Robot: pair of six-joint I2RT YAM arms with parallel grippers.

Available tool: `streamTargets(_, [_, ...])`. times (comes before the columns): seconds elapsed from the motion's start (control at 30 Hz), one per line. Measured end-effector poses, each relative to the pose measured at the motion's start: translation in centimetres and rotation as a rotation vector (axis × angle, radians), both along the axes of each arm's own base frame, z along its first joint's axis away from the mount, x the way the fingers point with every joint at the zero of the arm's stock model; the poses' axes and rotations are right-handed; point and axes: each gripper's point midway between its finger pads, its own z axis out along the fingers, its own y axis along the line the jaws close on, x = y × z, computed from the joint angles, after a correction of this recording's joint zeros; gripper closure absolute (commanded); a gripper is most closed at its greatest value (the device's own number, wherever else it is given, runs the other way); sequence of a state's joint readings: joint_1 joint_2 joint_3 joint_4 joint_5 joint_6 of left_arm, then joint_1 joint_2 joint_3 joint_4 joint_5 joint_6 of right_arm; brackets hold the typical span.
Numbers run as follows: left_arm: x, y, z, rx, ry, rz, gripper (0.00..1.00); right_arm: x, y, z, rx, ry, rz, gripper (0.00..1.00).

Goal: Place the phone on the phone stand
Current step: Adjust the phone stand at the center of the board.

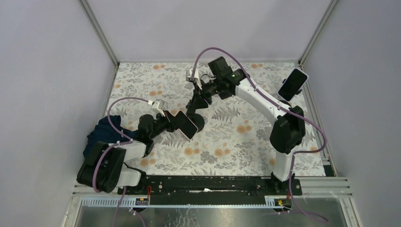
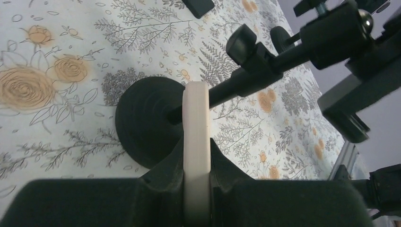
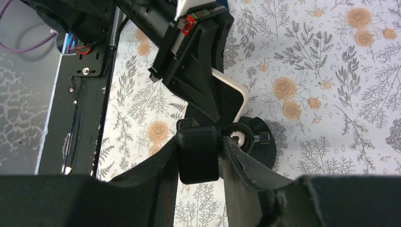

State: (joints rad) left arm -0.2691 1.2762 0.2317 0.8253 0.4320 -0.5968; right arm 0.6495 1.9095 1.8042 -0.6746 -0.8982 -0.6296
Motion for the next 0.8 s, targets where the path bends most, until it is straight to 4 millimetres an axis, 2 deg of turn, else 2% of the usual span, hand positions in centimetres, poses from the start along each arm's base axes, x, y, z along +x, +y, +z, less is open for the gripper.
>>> streamTargets(0.2, [2.0,-1.3,-0.4,-0.061,0.028,-0.055,1.0,0.4,-0.7,-0.1,0.026,0.016,-0.085,0.9])
streamTargets(0.37, [3.6,-2.4,-0.7,-0.086,0.039,-0.092,1.0,2.4,-2.5,-0.1,0.06,0.105,-0.228,0.95])
streamTargets(0.6, [4.2,-2.7,-1.1,-0.122,0.041,-0.093,1.0,3.5,-3.5,-0.4,0.151,0.257,-0.365,1.0])
streamTargets(0.8, [4.3,-2.8,-1.2,-0.132,0.038,-0.095,1.0,3.8,-4.8,-0.6,0.259,0.407,-0.503,1.0])
